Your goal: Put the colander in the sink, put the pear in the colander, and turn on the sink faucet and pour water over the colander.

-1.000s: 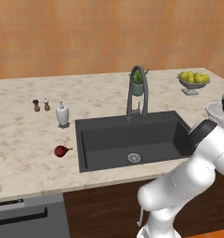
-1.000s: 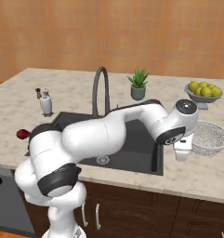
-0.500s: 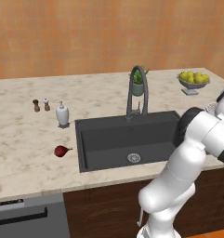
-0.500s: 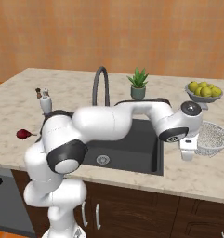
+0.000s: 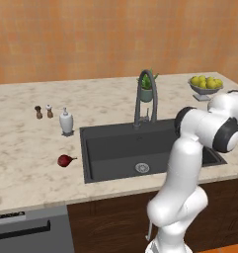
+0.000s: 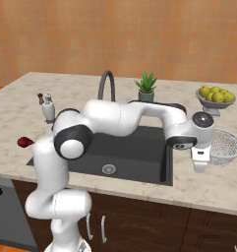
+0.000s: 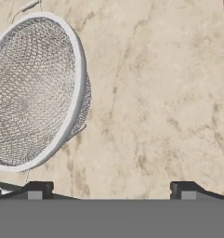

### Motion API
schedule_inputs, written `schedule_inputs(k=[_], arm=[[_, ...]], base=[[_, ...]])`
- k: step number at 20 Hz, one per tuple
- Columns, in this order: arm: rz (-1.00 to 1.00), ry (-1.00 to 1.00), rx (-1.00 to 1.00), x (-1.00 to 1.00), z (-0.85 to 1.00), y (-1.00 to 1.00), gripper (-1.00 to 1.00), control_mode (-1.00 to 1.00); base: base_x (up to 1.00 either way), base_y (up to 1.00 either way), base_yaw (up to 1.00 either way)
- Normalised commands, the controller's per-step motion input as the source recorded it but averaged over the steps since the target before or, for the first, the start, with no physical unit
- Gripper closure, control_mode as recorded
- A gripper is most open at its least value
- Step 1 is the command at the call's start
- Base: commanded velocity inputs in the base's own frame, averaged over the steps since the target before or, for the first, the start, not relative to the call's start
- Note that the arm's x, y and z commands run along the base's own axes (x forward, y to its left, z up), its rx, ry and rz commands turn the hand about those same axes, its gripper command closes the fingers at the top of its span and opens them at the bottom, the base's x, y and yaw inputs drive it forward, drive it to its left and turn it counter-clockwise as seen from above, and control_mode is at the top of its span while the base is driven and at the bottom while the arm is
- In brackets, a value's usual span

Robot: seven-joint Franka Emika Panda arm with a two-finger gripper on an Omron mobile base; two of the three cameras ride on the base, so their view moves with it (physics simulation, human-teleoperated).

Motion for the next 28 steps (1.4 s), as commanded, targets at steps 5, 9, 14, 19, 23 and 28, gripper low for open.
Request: schedule_inputs(k=[5, 9, 14, 19, 23, 28], arm=[[0.0, 0.0, 0.0, 0.17, -0.09, -0.02, -1.0, -1.0], [0.0, 0.0, 0.0, 0.17, -0.04, 0.0, -1.0, -1.0], [0.0, -0.01, 0.0, 0.18, -0.21, 0.0, -1.0, -1.0], [0.0, 0.0, 0.0, 0.31, -0.25, 0.0, -1.0, -1.0], [0.0, 0.0, 0.0, 0.32, -0.12, 0.0, -1.0, -1.0], [0.0, 0.0, 0.0, 0.31, -0.2, -0.04, -1.0, -1.0]], base=[[0.0, 0.0, 0.0], [0.0, 0.0, 0.0], [0.0, 0.0, 0.0], [0.0, 0.0, 0.0], [0.0, 0.0, 0.0], [0.0, 0.0, 0.0]])
